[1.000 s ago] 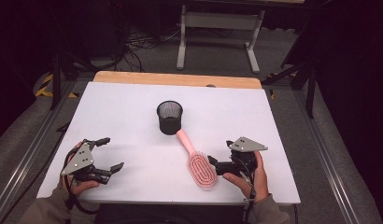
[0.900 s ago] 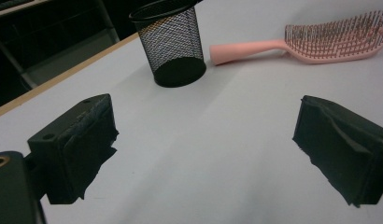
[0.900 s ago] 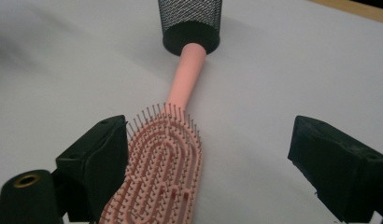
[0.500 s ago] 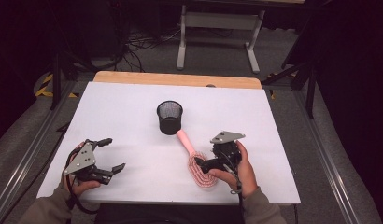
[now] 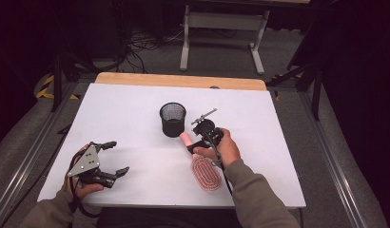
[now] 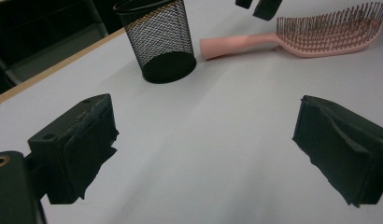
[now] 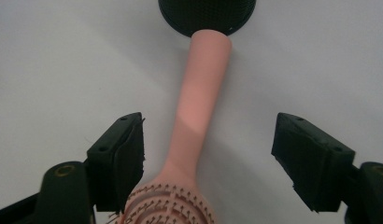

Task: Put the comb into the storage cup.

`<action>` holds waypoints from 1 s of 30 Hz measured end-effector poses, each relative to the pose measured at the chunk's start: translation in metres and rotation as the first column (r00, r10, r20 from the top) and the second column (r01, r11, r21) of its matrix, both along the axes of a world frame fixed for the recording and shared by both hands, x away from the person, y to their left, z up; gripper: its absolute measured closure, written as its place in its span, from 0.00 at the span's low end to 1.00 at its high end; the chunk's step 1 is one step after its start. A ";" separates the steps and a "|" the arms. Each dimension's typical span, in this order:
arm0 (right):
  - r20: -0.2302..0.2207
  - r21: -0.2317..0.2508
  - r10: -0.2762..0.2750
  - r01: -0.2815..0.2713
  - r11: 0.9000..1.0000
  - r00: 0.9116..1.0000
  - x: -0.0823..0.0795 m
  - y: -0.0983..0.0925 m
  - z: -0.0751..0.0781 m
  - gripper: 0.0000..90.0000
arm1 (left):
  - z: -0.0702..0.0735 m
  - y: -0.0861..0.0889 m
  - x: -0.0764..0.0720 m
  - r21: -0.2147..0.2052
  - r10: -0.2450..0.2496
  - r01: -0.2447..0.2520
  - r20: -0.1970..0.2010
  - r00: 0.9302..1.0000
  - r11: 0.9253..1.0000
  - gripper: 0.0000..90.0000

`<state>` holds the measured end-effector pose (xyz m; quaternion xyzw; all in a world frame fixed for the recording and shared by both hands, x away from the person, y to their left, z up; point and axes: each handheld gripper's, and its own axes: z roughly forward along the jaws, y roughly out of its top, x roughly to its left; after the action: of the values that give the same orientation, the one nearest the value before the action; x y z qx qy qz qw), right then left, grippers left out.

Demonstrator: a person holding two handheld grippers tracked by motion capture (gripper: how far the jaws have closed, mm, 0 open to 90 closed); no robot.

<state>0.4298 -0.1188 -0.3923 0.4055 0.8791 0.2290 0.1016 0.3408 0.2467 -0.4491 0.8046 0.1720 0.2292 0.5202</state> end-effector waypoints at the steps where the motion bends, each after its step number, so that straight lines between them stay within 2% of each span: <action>1: -0.013 -0.007 0.002 -0.002 1.000 1.000 0.003 0.002 -0.002 0.33 | 0.000 -0.001 0.000 0.003 -0.006 0.006 -0.001 1.000 1.000 0.07; 5: -0.074 -0.033 0.006 -0.009 0.999 0.997 0.011 0.010 -0.013 0.40 | -0.001 -0.002 0.000 0.012 -0.016 0.016 -0.007 1.000 1.000 0.08; 8: -0.100 -0.055 -0.002 -0.003 0.998 0.995 0.015 0.012 -0.017 0.45 | -0.001 -0.003 -0.001 0.013 -0.019 0.019 -0.007 1.000 1.000 0.08; 11: -0.125 -0.052 0.006 -0.013 0.999 0.992 0.018 0.013 -0.018 0.56 | -0.001 -0.004 0.000 0.017 -0.023 0.023 -0.006 1.000 1.000 0.08; 15: -0.150 -0.069 0.003 -0.013 0.998 0.989 0.019 0.013 -0.021 0.59 | -0.001 -0.006 0.000 0.021 -0.030 0.030 -0.009 1.000 0.999 0.08; 19: -0.191 -0.099 0.027 -0.046 0.994 0.981 0.019 0.019 -0.028 0.64 | -0.001 -0.006 0.000 0.023 -0.033 0.033 -0.009 0.999 0.999 0.08; 23: -0.204 -0.110 0.033 -0.056 0.992 0.978 0.017 0.020 -0.031 0.67 | -0.002 -0.006 0.000 0.021 -0.032 0.032 -0.008 0.999 0.999 0.08; 30: -0.206 -0.094 0.039 -0.060 0.994 0.978 0.017 0.019 -0.031 0.70 | -0.002 -0.008 -0.001 0.031 -0.034 0.035 -0.006 0.999 0.999 0.08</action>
<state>0.4472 -0.0998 -0.4234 0.3992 0.9051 0.1445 0.0255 0.3400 0.2387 -0.4512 0.8161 0.1561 0.2204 0.5110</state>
